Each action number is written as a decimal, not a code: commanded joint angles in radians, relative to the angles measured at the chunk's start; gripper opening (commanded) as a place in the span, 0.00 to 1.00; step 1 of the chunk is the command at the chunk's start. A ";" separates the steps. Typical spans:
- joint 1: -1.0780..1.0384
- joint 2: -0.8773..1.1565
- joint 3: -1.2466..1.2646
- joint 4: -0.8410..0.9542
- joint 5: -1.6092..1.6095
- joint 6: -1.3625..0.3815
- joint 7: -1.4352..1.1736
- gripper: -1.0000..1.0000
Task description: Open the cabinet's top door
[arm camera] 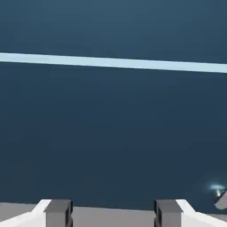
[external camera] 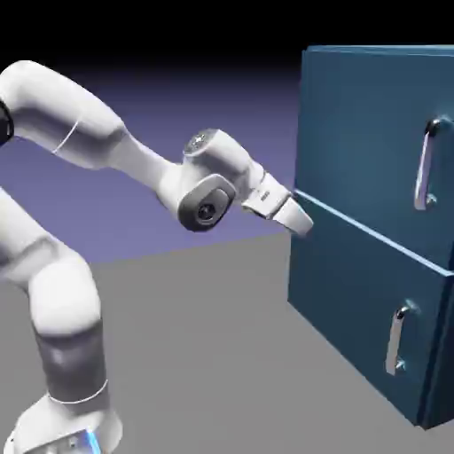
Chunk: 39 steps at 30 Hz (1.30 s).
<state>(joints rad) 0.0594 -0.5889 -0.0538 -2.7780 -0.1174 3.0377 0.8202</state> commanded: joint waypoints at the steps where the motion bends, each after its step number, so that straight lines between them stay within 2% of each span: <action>1: 0.018 -0.007 -0.020 0.012 -0.044 0.000 0.029 0.50; 39: 0.685 -0.273 -0.778 0.462 -1.696 0.010 1.144 0.50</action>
<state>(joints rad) 0.7443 -0.8620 -0.8323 -2.3160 -1.8138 3.0472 1.9642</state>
